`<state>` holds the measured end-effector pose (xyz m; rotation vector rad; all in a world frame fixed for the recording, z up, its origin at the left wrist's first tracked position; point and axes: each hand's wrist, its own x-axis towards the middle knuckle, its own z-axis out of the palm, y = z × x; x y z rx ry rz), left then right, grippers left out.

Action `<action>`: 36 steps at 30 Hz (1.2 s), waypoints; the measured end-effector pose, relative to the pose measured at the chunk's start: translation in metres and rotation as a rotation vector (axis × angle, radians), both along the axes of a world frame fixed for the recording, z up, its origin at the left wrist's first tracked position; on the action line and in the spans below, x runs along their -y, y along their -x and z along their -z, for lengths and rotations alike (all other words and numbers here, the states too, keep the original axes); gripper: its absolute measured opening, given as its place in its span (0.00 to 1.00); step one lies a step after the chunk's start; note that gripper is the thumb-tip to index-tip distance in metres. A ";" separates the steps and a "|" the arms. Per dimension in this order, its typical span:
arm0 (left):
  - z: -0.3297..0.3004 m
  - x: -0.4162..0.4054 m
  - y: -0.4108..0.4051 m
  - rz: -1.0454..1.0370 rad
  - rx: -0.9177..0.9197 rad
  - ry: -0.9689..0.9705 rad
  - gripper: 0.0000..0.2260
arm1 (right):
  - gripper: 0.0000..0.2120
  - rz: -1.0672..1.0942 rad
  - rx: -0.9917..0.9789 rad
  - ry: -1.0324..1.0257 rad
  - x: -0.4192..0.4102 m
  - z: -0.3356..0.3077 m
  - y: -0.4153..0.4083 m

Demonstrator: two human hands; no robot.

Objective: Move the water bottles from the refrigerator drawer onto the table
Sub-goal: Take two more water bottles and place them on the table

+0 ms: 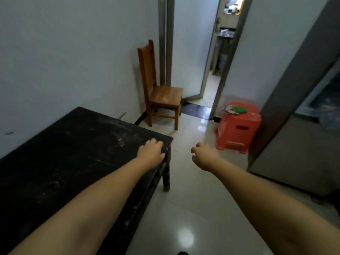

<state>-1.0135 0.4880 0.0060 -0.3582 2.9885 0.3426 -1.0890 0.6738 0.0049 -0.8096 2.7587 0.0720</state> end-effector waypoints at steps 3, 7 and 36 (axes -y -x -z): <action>0.002 -0.022 0.000 0.091 0.027 -0.025 0.18 | 0.18 0.111 0.019 0.010 -0.029 0.006 -0.022; 0.006 -0.068 0.009 0.198 0.042 -0.070 0.18 | 0.18 0.266 0.028 0.019 -0.078 0.011 -0.046; -0.014 -0.549 0.149 0.760 0.065 -0.069 0.19 | 0.17 0.864 -0.005 0.068 -0.546 -0.009 0.004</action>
